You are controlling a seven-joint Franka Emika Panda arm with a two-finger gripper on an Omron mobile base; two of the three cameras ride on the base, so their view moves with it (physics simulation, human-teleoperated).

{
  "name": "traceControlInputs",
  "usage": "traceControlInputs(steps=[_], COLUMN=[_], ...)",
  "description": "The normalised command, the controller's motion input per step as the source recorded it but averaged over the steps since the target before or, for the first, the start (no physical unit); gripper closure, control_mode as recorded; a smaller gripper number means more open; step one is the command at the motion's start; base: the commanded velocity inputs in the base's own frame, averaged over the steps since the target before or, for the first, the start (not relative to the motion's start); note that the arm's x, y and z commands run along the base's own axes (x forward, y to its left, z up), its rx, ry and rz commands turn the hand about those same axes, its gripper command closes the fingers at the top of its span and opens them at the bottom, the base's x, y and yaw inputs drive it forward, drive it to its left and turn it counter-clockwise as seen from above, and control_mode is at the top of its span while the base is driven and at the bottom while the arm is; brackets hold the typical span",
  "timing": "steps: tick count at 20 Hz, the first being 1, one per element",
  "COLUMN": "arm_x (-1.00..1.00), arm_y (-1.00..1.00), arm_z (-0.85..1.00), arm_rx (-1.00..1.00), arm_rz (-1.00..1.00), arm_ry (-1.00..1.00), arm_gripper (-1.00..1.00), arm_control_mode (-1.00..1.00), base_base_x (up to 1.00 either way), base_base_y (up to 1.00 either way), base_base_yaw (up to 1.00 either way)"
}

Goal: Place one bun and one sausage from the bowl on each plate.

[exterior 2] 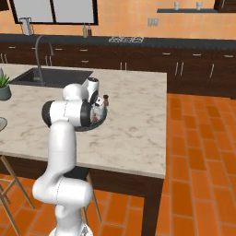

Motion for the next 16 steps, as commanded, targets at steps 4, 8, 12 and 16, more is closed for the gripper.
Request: traceControlInputs(steps=[4,8,12,16], arm_x=[0.00,0.00,0.00,0.00], arm_y=[0.00,0.00,0.00,0.00], arm_z=[-0.21,-0.58,-0.82,-0.13], arm_rx=[0.00,0.00,0.00,0.00], arm_rz=[0.02,0.00,0.00,0.00], arm_ry=[-0.08,-0.08,-0.10,-0.04], arm_gripper=[-1.00,-1.00,1.00,1.00], arm_control_mode=[-1.00,-1.00,-1.00,-1.00], base_base_x=[0.00,0.00,0.00,0.00], base_base_y=[0.00,0.00,0.00,0.00], base_base_yaw=[0.00,0.00,0.00,0.00])
